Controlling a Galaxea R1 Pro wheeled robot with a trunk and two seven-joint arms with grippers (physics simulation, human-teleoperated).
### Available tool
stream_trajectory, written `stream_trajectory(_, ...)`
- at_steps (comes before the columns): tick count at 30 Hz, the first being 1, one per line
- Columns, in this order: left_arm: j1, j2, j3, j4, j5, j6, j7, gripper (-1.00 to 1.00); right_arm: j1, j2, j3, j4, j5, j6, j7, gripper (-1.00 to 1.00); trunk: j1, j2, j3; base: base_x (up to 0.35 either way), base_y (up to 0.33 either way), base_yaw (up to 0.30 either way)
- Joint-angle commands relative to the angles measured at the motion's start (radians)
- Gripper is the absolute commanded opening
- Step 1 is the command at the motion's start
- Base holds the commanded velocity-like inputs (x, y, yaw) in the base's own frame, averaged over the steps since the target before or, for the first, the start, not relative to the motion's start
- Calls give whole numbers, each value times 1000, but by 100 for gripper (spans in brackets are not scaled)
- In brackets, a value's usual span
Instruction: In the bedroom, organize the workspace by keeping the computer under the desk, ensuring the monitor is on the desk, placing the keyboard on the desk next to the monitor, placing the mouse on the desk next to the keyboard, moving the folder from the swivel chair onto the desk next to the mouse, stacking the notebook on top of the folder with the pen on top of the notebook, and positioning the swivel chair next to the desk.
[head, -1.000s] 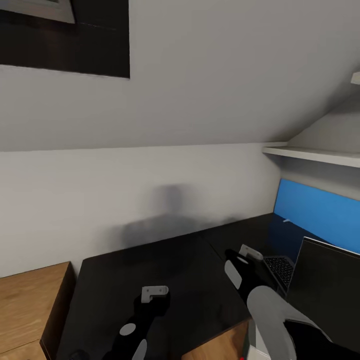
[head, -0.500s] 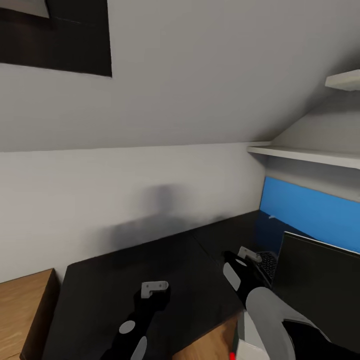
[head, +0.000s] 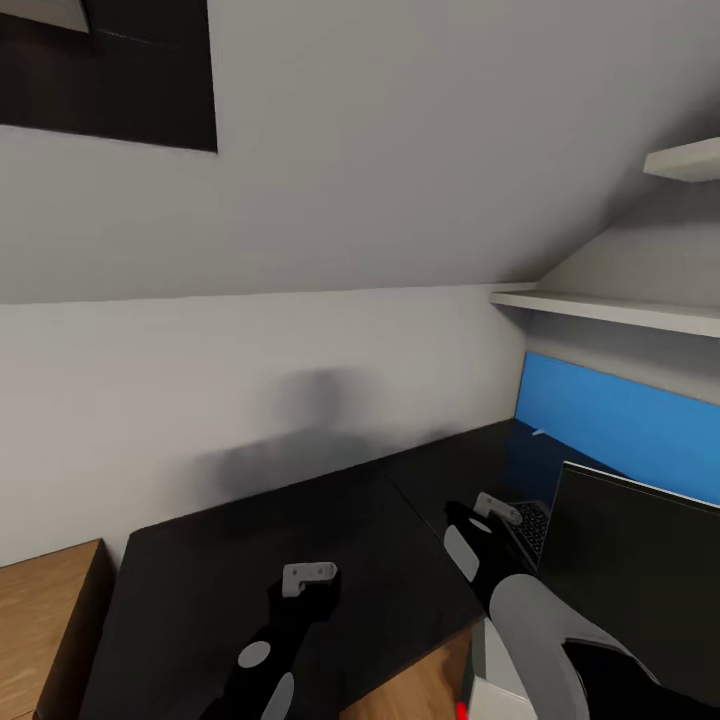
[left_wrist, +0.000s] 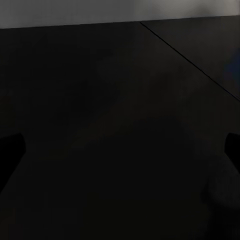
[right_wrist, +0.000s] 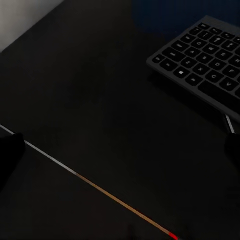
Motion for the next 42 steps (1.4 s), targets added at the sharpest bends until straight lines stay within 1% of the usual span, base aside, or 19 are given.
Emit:
stream_trajectory(1,-1,0,-2,-2,9,4,7,100,-1,0,2,-1,-10,-4,-3,100,0,-1,-1,0,0,0)
stream_trajectory(18,-1,1,-1,0,11,4,7,100,0,1,2,0,-10,-12,-1,100,0,-1,-1,12,-53,0)
stream_trajectory(22,-1,1,-1,0,11,4,7,100,-1,1,8,14,-3,-13,2,100,0,-1,-1,2,-9,0)
stream_trajectory(24,-1,1,-1,0,11,4,7,100,0,1,26,27,7,-13,4,100,0,-1,-1,1,-3,0)
stream_trajectory(25,-1,1,-1,0,11,4,7,100,0,2,45,32,13,-13,4,100,0,-1,-1,0,-2,0)
stream_trajectory(26,-1,1,-1,0,11,4,7,100,0,5,80,37,19,-13,5,100,0,-1,-1,0,-1,0)
stream_trajectory(27,-1,1,-1,0,11,4,7,100,0,12,103,39,22,-13,5,100,0,-1,-1,0,0,0)
stream_trajectory(28,-1,1,-1,0,11,4,7,100,0,17,114,40,23,-14,5,100,0,-1,-1,-5,-1,0)
stream_trajectory(29,-1,1,-1,0,12,4,7,100,1,29,145,42,28,-19,4,100,0,-1,-1,-69,0,0)
stream_trajectory(31,-1,1,-1,1,12,4,7,100,3,39,184,43,35,-38,3,100,0,-1,-1,-165,0,0)
stream_trajectory(33,-1,1,-1,1,11,4,7,100,5,39,206,47,38,-52,0,100,0,-1,-1,-244,0,0)
stream_trajectory(35,-1,1,-1,1,11,4,7,100,6,39,218,51,39,-62,-1,100,0,-1,-1,-287,0,0)
stream_trajectory(40,-1,2,0,0,10,5,7,100,8,39,228,55,41,-75,-4,100,0,-1,-1,-317,-2,0)
stream_trajectory(42,-1,2,1,0,9,6,7,100,11,39,230,56,42,-96,-6,100,0,-1,-1,-287,-98,0)
